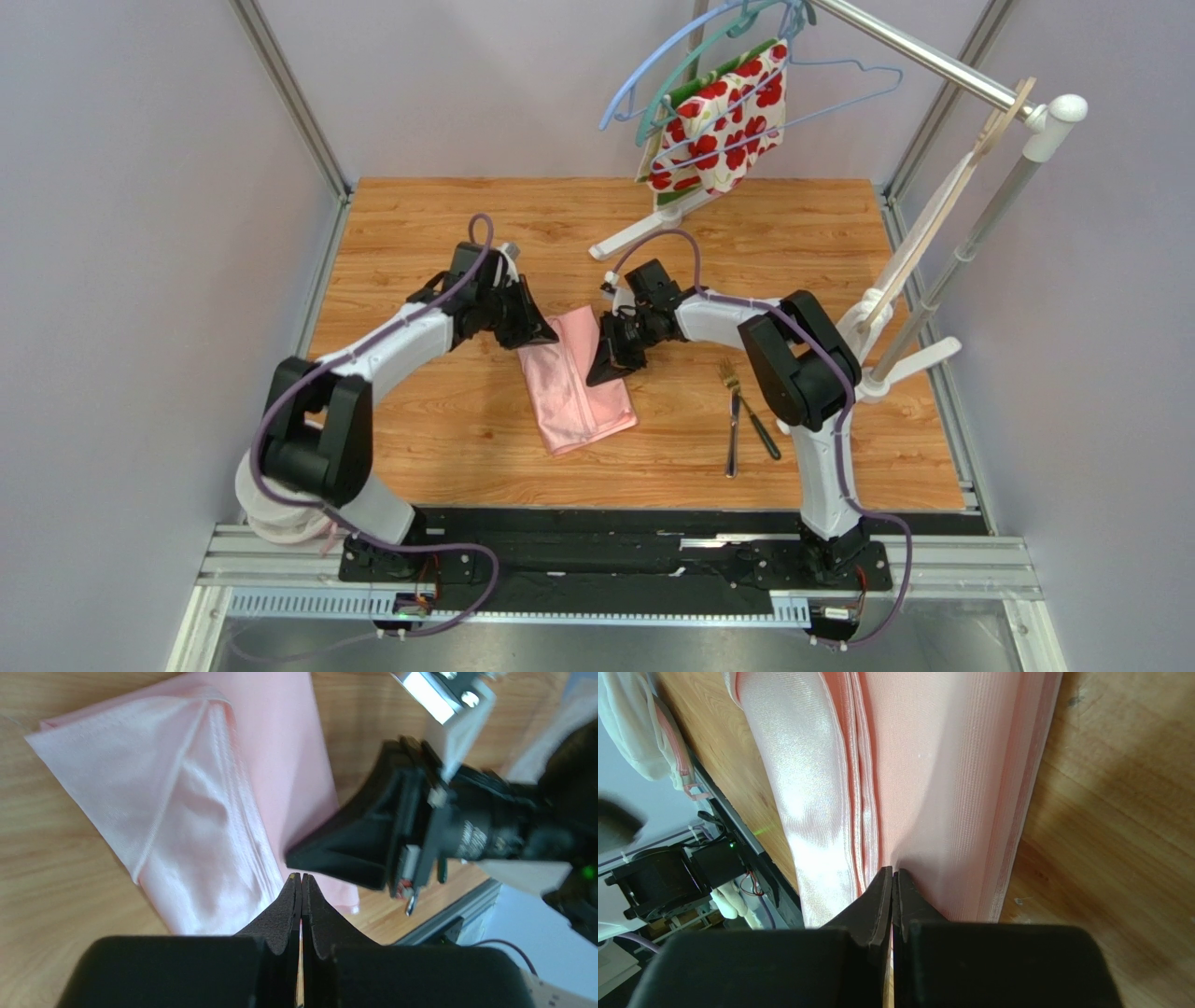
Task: Fold the napkin into a case and place the utensils inside
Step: Smooth out the 2/3-rectangle-folded napkin.
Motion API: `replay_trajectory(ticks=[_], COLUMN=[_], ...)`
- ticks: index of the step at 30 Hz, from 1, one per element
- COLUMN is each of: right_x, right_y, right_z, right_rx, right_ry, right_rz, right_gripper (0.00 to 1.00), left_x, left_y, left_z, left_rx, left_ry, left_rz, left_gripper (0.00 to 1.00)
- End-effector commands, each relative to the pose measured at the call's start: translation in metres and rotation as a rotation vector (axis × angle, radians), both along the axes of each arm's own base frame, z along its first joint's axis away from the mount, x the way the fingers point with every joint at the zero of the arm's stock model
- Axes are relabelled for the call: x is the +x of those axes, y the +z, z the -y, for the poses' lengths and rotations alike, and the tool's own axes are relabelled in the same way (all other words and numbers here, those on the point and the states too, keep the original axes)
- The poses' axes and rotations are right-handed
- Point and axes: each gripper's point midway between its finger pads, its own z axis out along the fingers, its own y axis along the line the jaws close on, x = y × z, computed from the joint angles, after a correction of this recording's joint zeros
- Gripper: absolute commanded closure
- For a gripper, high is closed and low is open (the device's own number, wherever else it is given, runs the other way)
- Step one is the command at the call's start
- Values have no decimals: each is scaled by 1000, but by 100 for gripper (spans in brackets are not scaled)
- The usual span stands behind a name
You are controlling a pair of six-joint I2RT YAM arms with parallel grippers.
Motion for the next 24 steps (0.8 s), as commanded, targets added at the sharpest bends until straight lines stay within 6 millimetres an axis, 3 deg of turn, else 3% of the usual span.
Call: replay_trajectory(ticks=[1, 7, 11, 24], right_x=[11, 8, 6, 6], right_y=[-3, -13, -17, -14], right_z=[5, 8, 9, 5], right_rx=[-41, -58, -57, -38], right_ry=[-41, -63, -60, -54], right_rz=[81, 59, 49, 45], right_gripper=[100, 100, 100, 100], left_x=[17, 47, 62, 77], left_y=[-27, -43, -40, -72], left_z=[-5, 3, 7, 8], left_rx=[76, 88, 69, 117], left_ry=[-7, 20, 44, 64], left_rz=[-85, -107, -80, -148], left_gripper=[100, 100, 100, 100])
